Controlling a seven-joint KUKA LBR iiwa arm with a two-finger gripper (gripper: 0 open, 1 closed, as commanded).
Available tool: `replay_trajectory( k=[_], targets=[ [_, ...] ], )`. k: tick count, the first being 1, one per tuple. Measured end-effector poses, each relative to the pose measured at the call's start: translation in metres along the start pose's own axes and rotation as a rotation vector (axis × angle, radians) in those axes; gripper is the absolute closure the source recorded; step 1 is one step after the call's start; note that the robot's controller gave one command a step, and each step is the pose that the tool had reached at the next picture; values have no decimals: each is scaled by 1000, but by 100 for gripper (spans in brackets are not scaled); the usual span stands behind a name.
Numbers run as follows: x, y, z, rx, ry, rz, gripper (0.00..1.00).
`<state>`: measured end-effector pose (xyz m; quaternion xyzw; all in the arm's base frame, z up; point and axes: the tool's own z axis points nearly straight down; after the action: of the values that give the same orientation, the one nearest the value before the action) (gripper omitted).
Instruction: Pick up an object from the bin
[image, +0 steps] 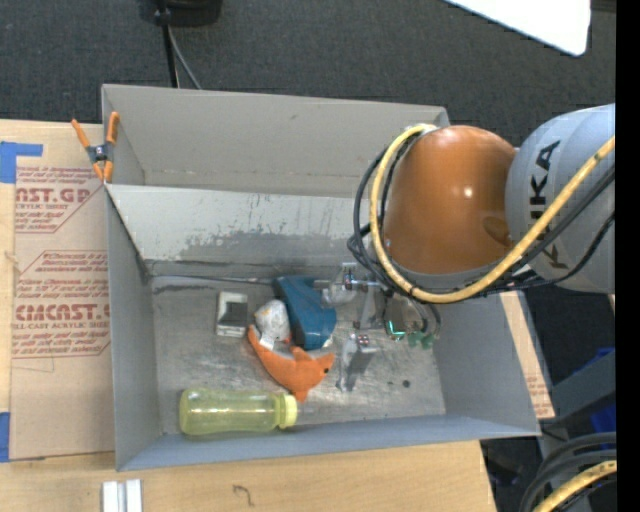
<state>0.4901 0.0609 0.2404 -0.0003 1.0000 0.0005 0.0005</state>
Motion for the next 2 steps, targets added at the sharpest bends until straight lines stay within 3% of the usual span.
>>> replay_trajectory(
  k=[1, 2],
  targets=[
    [-5, -3, 50, 0, -7, -48, 0],
    [-25, 7, 167, 0, -4, -174, 100]
  ],
)
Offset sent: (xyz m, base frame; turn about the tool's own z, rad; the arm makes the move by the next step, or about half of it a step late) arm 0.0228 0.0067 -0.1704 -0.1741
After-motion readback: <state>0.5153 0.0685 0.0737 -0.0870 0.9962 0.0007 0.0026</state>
